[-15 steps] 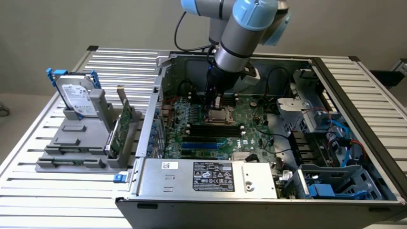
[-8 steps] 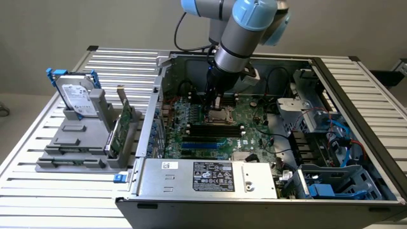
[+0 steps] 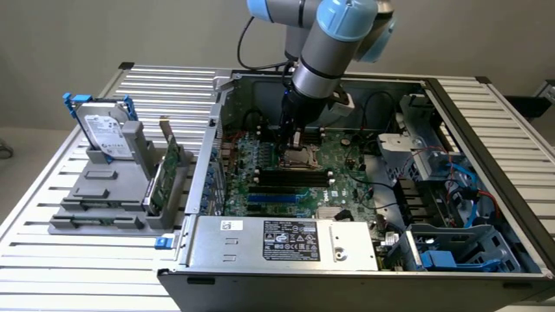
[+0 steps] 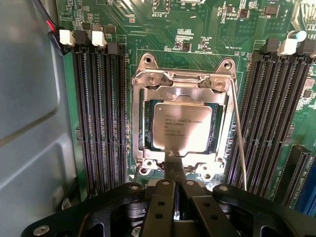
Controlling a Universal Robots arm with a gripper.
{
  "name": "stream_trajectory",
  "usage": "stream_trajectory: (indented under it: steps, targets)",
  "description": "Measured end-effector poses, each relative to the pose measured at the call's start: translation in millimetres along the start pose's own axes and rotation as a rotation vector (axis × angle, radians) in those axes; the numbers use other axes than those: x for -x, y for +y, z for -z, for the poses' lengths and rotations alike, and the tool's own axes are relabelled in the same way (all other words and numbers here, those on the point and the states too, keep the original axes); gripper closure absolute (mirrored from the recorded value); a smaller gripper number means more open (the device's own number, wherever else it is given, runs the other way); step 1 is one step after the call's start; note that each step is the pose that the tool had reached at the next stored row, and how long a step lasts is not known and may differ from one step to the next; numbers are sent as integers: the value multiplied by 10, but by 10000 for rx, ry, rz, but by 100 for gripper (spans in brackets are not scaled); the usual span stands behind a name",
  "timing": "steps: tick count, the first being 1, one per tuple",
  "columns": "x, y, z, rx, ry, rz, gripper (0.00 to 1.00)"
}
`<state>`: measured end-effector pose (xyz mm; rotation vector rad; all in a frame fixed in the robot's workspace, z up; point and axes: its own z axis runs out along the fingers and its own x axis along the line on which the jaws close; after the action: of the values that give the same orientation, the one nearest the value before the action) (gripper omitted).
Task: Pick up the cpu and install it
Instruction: 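Close the cpu cover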
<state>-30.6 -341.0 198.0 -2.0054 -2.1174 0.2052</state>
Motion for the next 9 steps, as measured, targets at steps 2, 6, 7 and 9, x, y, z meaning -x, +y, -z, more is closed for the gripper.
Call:
stream_trajectory:
  steps: [2,6,7,9]
  targets:
    - [-2,-23,70,-19,-19,-7,89]
    - [-6,-53,108,-20,-16,-12,89]
    - [-6,-60,111,-20,-16,-15,89]
    - [-8,-82,127,-21,-14,-20,89]
